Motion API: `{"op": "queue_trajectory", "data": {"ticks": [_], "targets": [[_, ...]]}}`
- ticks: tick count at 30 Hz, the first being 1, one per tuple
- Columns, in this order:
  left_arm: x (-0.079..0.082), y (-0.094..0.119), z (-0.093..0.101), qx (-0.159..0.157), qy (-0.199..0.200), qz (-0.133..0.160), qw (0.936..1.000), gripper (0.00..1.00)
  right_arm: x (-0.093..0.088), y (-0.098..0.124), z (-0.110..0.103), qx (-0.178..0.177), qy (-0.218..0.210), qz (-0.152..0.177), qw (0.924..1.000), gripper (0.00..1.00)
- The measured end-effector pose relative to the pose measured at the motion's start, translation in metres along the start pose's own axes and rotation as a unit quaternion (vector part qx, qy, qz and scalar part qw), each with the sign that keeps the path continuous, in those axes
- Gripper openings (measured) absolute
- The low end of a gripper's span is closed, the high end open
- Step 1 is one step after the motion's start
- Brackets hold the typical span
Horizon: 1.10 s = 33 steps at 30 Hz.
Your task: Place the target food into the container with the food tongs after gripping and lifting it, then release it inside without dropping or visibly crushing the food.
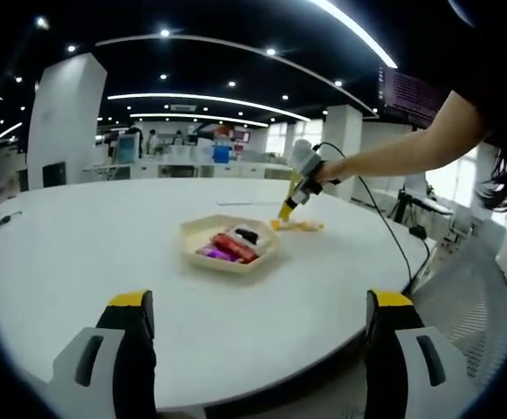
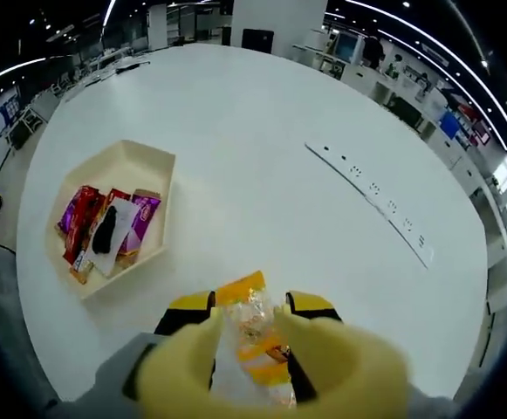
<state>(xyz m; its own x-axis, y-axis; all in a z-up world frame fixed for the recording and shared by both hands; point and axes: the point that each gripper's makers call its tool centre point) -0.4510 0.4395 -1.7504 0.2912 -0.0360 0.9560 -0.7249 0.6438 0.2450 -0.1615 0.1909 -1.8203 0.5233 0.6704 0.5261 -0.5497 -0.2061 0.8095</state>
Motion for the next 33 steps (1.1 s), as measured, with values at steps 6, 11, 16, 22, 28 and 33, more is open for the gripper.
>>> {"op": "queue_trajectory", "data": {"ticks": [6,11,16,22,28,33], "targets": [[0.0,0.0,0.0,0.001,0.001,-0.004,1.0,0.98,-0.003,-0.001,-0.004,0.005,-0.009,-0.002,0.9999,0.31],[-0.002,-0.001,0.0,-0.001,0.001,-0.008,1.0,0.97,-0.005,-0.001,-0.006,0.005,-0.023,0.001,0.9997,0.3],[-0.002,-0.002,0.0,-0.001,0.0,-0.01,1.0,0.97,-0.006,-0.005,-0.005,0.003,-0.031,-0.002,0.9995,0.28],[-0.002,-0.001,-0.001,0.001,0.001,-0.011,0.9999,0.97,-0.007,-0.007,-0.001,0.0,-0.072,-0.011,0.9973,0.23],[-0.004,-0.002,0.0,-0.001,0.001,-0.016,0.9999,0.97,-0.007,-0.01,0.002,-0.005,-0.076,-0.014,0.997,0.21],[-0.005,-0.002,0.0,-0.002,0.002,-0.017,0.9999,0.97,-0.006,-0.01,0.003,-0.013,-0.08,-0.015,0.9966,0.2]]}}
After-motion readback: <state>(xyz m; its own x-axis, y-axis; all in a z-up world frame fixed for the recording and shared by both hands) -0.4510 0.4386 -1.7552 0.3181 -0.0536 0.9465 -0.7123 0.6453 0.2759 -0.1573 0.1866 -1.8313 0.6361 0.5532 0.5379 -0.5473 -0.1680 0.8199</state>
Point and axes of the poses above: the point that each gripper's makers call its tool centre point, and the gripper's own axes: y roughly backward along the fingers, z roughly to its right, x roughly out of its top, and after that the axes turned 10 degrees about -x, right-handed
